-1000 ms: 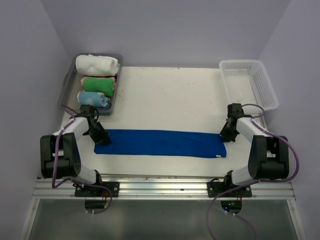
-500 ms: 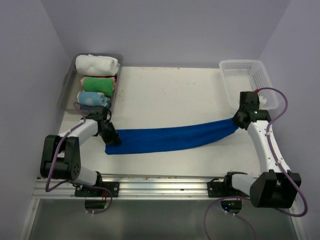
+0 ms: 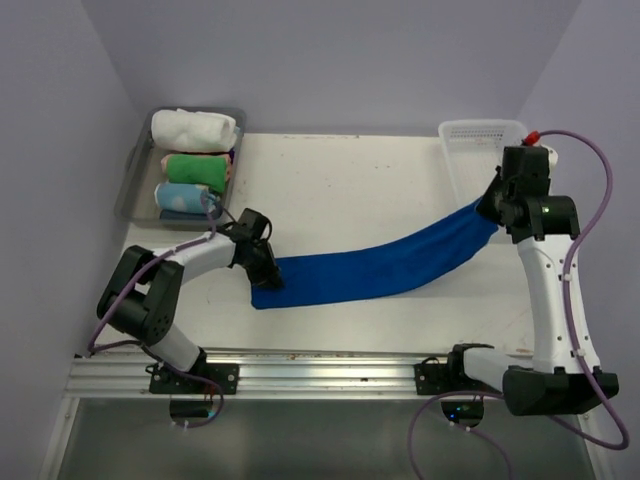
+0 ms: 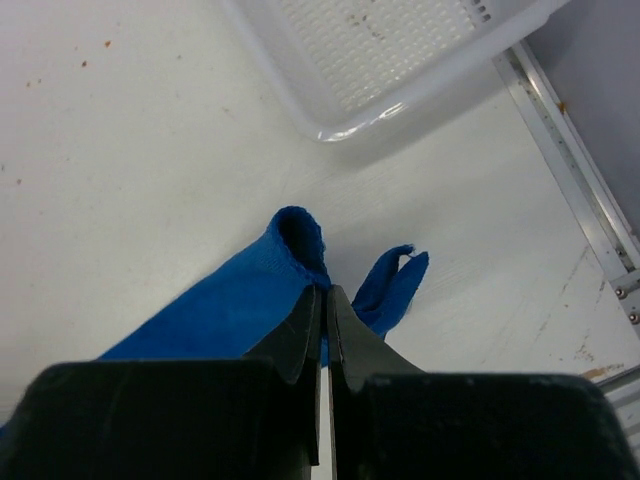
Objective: Roll the towels
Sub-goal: Fold the towel
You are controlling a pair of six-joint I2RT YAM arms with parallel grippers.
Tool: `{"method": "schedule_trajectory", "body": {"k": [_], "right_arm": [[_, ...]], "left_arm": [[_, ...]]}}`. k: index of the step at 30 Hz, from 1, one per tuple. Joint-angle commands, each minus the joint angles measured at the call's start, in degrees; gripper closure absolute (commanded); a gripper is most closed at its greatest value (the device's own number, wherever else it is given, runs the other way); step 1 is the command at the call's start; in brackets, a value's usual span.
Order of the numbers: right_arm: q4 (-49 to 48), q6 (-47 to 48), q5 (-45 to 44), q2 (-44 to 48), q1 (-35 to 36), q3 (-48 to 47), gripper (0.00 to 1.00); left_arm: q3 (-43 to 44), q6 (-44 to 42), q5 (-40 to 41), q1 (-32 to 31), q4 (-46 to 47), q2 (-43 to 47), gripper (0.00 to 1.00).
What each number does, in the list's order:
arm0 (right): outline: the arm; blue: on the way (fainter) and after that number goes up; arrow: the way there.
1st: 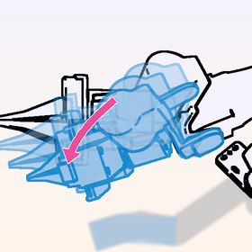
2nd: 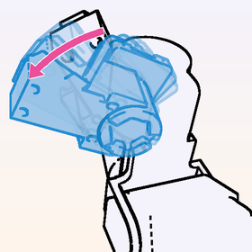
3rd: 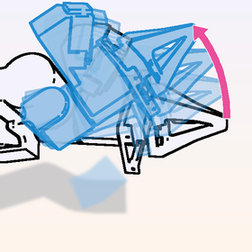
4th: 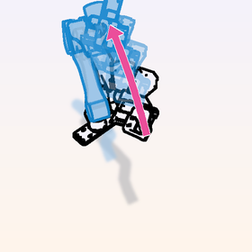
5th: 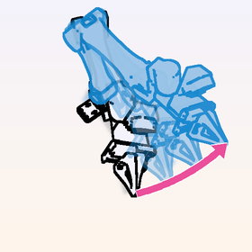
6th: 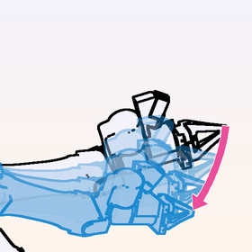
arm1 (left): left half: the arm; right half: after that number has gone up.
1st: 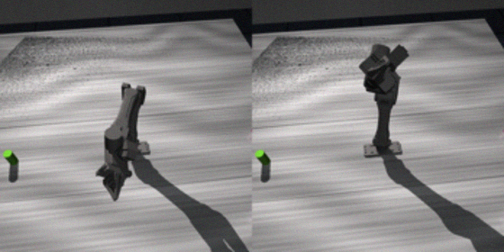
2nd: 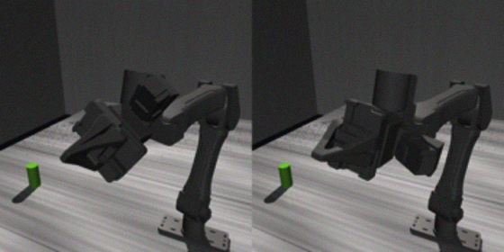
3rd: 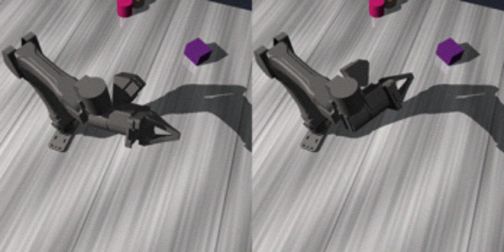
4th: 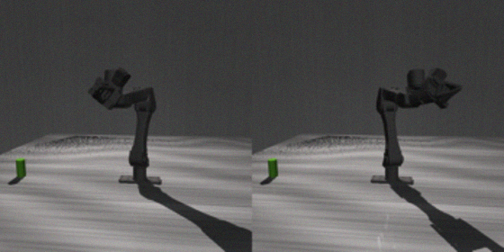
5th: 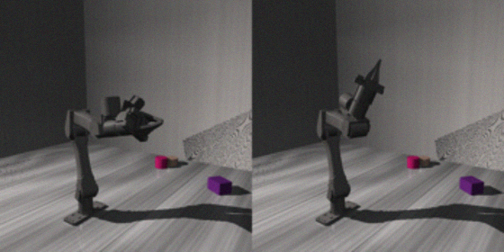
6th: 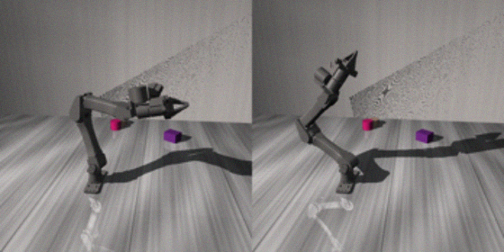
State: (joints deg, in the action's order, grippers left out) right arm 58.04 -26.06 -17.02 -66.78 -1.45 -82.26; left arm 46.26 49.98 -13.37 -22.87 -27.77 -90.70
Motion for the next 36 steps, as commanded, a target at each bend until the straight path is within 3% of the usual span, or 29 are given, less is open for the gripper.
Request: {"method": "schedule_trajectory", "body": {"k": [1, 6, 10, 16, 21, 25, 36], "right_arm": [[4.4, 0.8, 2.1, -1.6, 5.7, -4.8, 1.00], [6.7, -3.7, -0.3, -5.2, 15.1, -7.9, 1.00], [5.2, -7.6, -0.5, -7.1, 22.8, -7.0, 1.00], [2.9, -12.8, -1.5, -11.0, 32.7, -6.2, 1.00], [0.6, -16.0, -2.1, -16.1, 40.4, -8.6, 1.00], [-2.0, -18.0, -1.4, -21.2, 47.4, -10.3, 1.00], [-7.6, -19.7, 4.0, -38.9, 55.3, -19.6, 1.00]], "left_arm": [[2.2, 1.1, 1.2, -3.7, 1.7, -3.4, 0.74], [7.7, -3.4, 4.5, -3.7, -4.3, 2.4, 0.72], [11.3, -9.2, 4.9, -0.3, -11.0, 7.4, 0.70], [6.1, -14.4, 6.2, 8.7, -14.3, 10.9, 0.71], [-0.8, -14.0, 6.6, 11.7, -11.4, 10.9, 0.74], [-5.5, -12.3, 4.2, 11.9, -6.7, 9.7, 0.86], [-6.7, -12.8, 0.9, 11.9, -2.5, 6.1, 0.97]]}}
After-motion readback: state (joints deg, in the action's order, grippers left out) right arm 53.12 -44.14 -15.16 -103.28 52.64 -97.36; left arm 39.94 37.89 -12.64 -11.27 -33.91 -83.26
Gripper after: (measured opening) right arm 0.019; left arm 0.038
